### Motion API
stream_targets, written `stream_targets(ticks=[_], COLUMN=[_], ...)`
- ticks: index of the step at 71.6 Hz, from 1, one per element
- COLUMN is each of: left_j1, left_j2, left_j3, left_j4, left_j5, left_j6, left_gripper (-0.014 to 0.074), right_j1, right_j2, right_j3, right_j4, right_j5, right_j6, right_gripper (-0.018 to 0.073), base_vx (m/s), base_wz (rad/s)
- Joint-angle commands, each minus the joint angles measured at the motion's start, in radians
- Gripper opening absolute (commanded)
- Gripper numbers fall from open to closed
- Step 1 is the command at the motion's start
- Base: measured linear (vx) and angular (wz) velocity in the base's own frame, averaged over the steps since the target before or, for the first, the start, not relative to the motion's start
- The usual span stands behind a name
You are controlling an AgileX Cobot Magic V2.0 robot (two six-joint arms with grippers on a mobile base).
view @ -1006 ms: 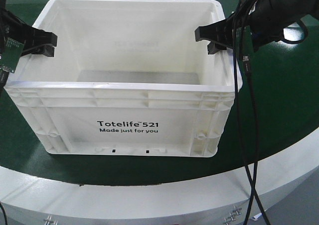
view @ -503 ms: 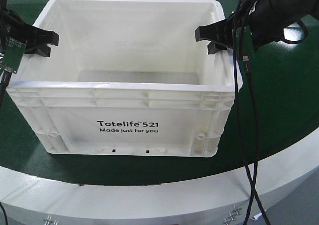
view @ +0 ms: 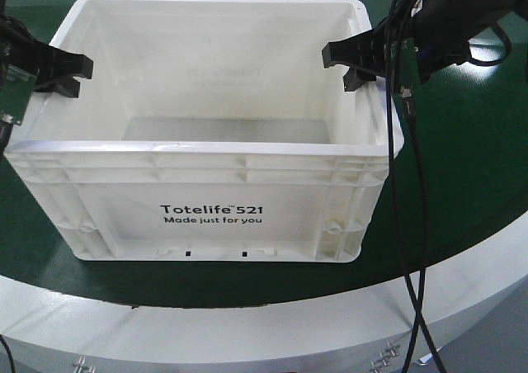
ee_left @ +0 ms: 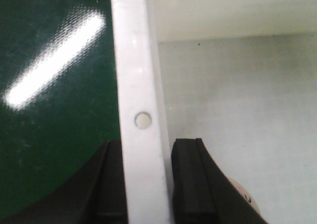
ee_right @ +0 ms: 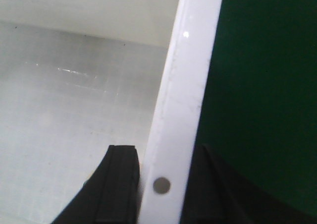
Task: Place moving items into box and shelve
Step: 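Close both grippers on the tote rims and lift it, then hold the lifted tote with both grippers while the base drives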
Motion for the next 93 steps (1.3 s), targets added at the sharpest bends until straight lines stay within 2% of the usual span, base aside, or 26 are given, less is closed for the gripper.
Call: stream_targets(ticks=[1,29,59,77,93], left_j1=[-0.006,-0.006,-0.006,-0.006,-0.006], left_j2=[-0.083,-0.163,-0.198,-0.207,-0.209], left_j3=[-0.037,-0.037,-0.045,-0.158,-0.166], left_j4=[-0.028,-0.030,-0.081,-0.080,-0.080], left_j5=[-0.099,-0.092,-0.092,-0.014,0.028], left_j6=[0.021,0.021,0.015,0.014,0.010], left_gripper=[-0.0023,-0.0023,-0.0023,-0.0023,-0.0023], right_j1=[-0.001,-0.001,-0.001,-0.001,-0.001], right_j2=[-0.054,-0.094,-0.197,-0.217,-0.223], right_j3=[-0.080,-0.153,-0.153,-0.153,-0.153], right_j4=[0.035,0.034,0.034,0.035,0.079], right_j5=[-0.067,0.000,0.024,0.063,0.072], right_j6=[-0.042,-0.060,-0.064,-0.064,-0.068], right_gripper=[-0.0012,-0.0012,-0.0012,-0.0012,-0.0012], base_vx=[0.00,0.00,0.00,0.00,0.00], base_wz=[0.00,0.00,0.00,0.00,0.00])
